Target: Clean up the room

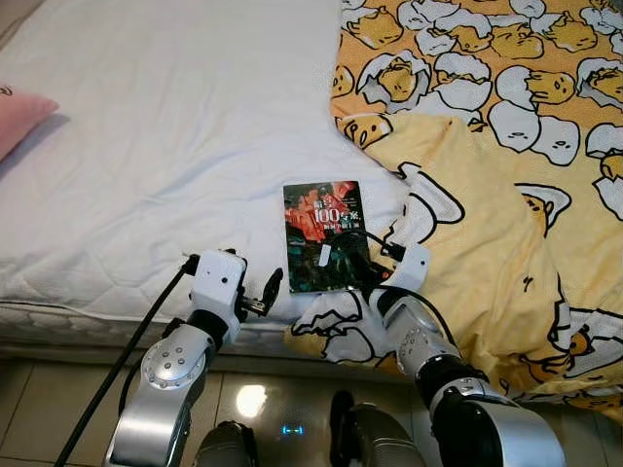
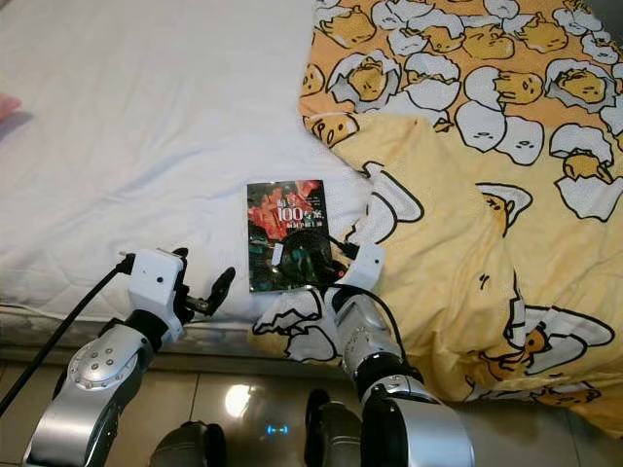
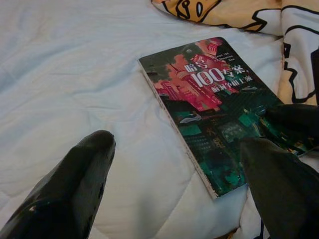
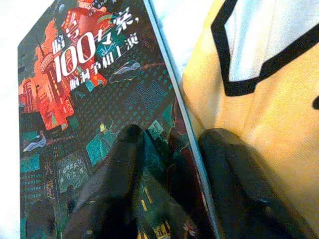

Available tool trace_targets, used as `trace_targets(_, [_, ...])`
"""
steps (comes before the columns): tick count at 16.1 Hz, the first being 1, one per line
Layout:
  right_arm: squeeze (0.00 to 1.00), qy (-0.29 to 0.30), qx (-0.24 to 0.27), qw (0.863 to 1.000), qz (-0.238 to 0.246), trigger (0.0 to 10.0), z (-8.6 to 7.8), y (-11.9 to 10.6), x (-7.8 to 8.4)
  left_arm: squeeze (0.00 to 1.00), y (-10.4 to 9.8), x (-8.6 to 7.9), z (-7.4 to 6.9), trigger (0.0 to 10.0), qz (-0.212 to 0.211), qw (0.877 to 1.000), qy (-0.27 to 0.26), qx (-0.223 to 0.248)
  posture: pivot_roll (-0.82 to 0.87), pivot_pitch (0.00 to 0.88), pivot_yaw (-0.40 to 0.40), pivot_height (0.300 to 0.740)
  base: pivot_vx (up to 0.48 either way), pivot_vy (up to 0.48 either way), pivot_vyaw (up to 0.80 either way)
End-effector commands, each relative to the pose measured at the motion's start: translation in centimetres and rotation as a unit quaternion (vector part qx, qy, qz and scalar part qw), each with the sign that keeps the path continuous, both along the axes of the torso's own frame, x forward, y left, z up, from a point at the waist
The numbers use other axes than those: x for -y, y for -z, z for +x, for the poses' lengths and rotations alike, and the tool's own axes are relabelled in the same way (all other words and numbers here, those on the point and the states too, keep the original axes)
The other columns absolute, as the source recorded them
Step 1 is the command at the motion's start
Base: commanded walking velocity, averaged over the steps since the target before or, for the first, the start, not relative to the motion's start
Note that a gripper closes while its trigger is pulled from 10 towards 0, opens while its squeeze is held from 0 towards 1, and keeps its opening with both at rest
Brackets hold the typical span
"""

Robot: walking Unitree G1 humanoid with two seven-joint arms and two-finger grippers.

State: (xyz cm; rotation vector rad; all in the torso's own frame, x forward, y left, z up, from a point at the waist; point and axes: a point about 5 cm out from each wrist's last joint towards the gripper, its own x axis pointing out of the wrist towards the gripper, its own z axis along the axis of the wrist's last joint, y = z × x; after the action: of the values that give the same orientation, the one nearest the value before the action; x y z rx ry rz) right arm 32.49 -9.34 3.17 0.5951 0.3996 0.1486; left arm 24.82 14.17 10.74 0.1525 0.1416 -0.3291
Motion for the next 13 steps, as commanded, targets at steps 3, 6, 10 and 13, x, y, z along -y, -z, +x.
trace_targets(3, [0.0,-0.004,-0.031,0.999,0.031,0.0,-0.5,0.6,-0.9,0.0,0.4,0.1,0.0,10.0,0.005,1.0,0.002,-0.003,0.12,0.267,-0.046,0.736,0.0,0.0,0.0])
trace_targets(6, [0.0,-0.002,-0.053,0.997,0.056,0.0,-0.6,0.9,-0.8,0.0,0.5,0.2,-0.1,10.0,0.005,1.0,0.002,-0.005,0.12,0.267,-0.046,0.736,0.0,0.0,0.0])
trace_targets(10, [0.0,-0.014,-0.029,0.998,0.057,0.0,-0.1,0.1,-1.0,0.0,0.6,0.4,0.2,10.0,0.004,1.0,0.001,-0.003,0.11,0.249,-0.05,0.736,0.0,0.0,0.0])
trace_targets(13, [0.0,-0.031,-0.002,0.999,0.031,0.0,0.3,-0.6,-1.1,0.0,0.7,0.5,0.3,10.0,0.003,1.0,0.002,-0.003,0.11,0.241,-0.051,0.736,0.0,0.0,0.0])
